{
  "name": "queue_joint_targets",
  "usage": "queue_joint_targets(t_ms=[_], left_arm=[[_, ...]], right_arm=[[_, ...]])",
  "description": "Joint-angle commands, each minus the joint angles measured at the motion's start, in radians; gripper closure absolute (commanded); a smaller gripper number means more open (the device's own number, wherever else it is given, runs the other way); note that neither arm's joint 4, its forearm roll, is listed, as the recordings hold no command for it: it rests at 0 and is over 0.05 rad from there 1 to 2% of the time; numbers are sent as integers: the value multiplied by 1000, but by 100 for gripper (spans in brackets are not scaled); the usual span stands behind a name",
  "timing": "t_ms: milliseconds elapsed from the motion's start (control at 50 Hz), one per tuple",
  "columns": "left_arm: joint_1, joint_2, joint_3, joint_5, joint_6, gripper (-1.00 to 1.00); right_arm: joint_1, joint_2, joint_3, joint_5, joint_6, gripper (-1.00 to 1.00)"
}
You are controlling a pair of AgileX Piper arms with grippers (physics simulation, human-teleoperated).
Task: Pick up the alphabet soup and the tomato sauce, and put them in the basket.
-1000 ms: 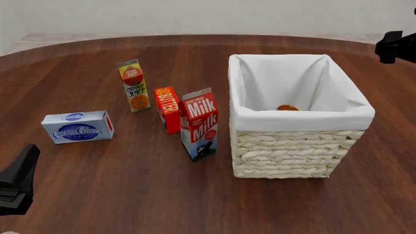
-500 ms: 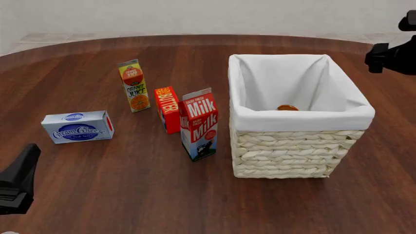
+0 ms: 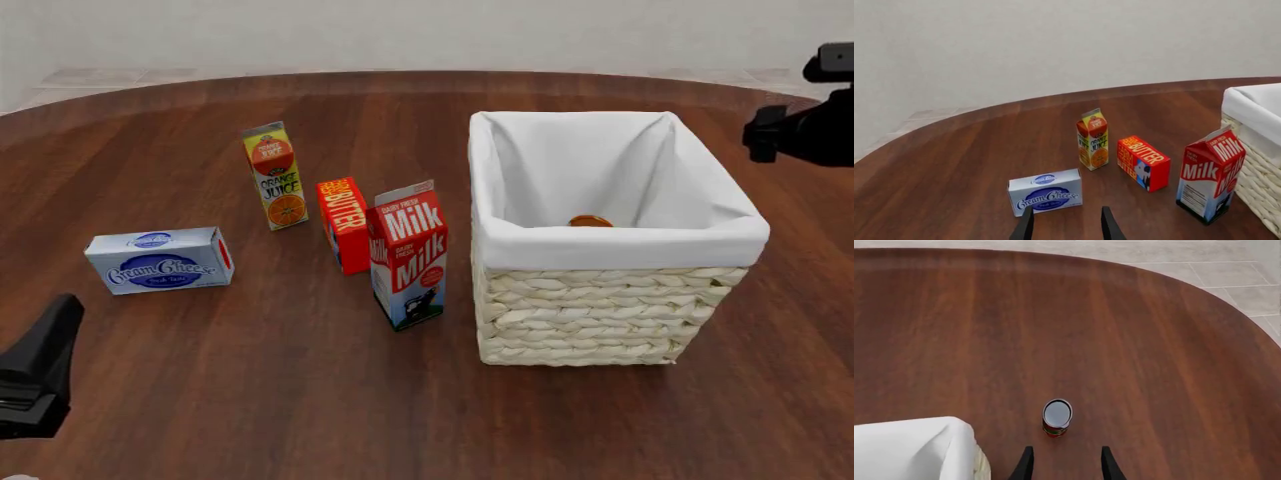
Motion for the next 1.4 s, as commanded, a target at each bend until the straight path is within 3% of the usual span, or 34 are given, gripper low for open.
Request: queue_joint_targets(t_ms=[20,740,1400], left_arm=[[1,4,0,-1,3,-100],[3,30,0,-16,9,-100],[14,130,0,-94,15,-100]], right_arm=[[-18,47,-11,-30,-10,-100],[-21,167,-72,-85,-10,-100],[2,286,-161,-94,13,-100]])
